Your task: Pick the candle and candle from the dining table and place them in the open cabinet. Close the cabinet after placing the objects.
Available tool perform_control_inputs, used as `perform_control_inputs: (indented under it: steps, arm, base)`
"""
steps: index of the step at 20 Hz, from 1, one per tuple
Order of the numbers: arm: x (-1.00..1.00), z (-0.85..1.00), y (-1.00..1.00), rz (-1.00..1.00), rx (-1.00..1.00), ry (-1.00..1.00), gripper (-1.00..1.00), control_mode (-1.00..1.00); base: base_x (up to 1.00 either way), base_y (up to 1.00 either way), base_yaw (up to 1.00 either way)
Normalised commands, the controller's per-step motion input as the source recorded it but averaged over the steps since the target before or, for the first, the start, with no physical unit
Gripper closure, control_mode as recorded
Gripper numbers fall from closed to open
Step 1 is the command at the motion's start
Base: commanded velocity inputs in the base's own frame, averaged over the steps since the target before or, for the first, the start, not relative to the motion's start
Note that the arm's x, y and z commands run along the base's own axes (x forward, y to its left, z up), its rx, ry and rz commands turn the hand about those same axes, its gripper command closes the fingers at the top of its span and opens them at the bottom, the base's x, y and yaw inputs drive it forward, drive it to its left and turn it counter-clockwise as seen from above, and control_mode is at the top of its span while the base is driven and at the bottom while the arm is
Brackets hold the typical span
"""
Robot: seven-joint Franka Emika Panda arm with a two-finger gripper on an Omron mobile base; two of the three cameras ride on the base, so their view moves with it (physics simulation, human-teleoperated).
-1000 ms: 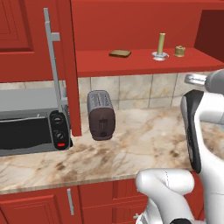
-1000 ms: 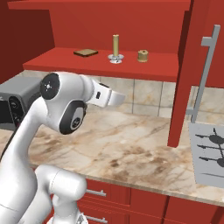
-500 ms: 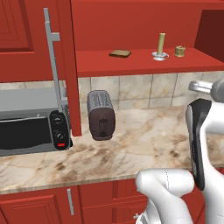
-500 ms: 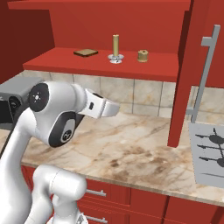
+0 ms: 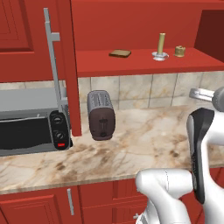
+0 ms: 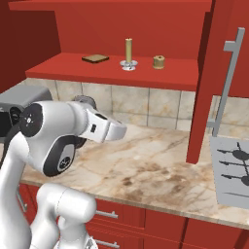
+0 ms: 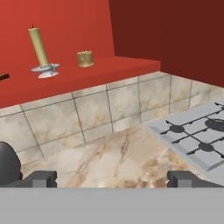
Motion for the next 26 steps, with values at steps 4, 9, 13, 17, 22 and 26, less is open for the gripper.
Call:
perform_control_inputs:
  steps: [4, 9, 13, 17, 22, 26]
  arm:
    - [-0.11, -0.09, 0.10, 0.07, 0.00, 0.00, -1.00, -1.00]
    - [-0.16, -0.08, 0.05, 0.13, 0.00, 0.00, -1.00, -1.00]
    - [-0.13, -0.03, 0.10, 0.09, 0.00, 0.00, -1.00, -1.00]
    - [-0.19, 0.00, 0.14, 0.16, 0.00, 0.00, -1.00, -1.00]
    - [-0.30, 0.04, 0.16, 0.17, -0.04, -0.07, -1.00, -1.00]
    - [-0.18, 0.13, 0.25, 0.03, -0.01, 0.18, -1.00, -1.00]
  base:
    - [0.00, 0.00, 0.00]
    - [0.00, 0.00, 0.00]
    - [0.00, 0.00, 0.00]
    - [0.00, 0.00, 0.00]
    - [0.00, 0.00, 0.00]
    - [0.00, 0.00, 0.00]
